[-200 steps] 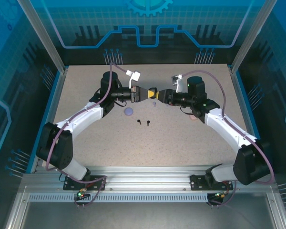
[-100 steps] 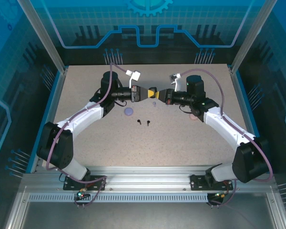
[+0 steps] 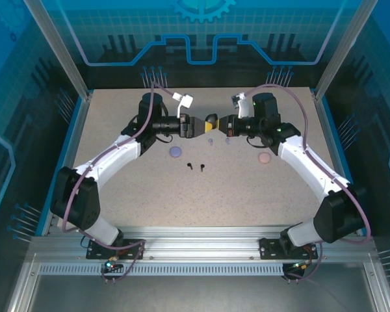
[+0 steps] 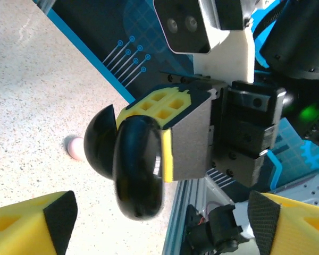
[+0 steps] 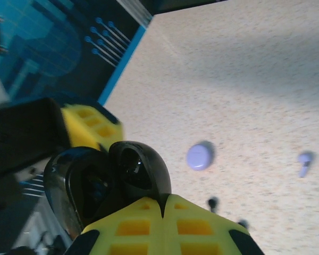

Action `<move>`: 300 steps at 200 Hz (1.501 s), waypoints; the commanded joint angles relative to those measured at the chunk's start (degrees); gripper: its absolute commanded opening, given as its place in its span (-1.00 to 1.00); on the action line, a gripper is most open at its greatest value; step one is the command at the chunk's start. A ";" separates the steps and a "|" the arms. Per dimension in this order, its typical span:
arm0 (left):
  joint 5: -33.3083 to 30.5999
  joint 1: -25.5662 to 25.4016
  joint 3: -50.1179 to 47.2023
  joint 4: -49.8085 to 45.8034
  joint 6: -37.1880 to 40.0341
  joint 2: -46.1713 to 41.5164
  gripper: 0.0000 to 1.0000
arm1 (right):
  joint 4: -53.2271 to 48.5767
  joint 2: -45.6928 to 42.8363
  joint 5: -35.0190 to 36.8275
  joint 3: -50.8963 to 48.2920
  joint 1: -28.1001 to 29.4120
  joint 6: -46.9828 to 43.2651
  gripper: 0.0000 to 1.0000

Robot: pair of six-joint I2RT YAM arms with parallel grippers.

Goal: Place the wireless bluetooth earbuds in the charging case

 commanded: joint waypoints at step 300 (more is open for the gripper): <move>10.78 1.34 41.45 -65.70 42.56 29.95 -0.27 | -22.81 19.08 -2.50 19.93 1.06 -30.13 -1.00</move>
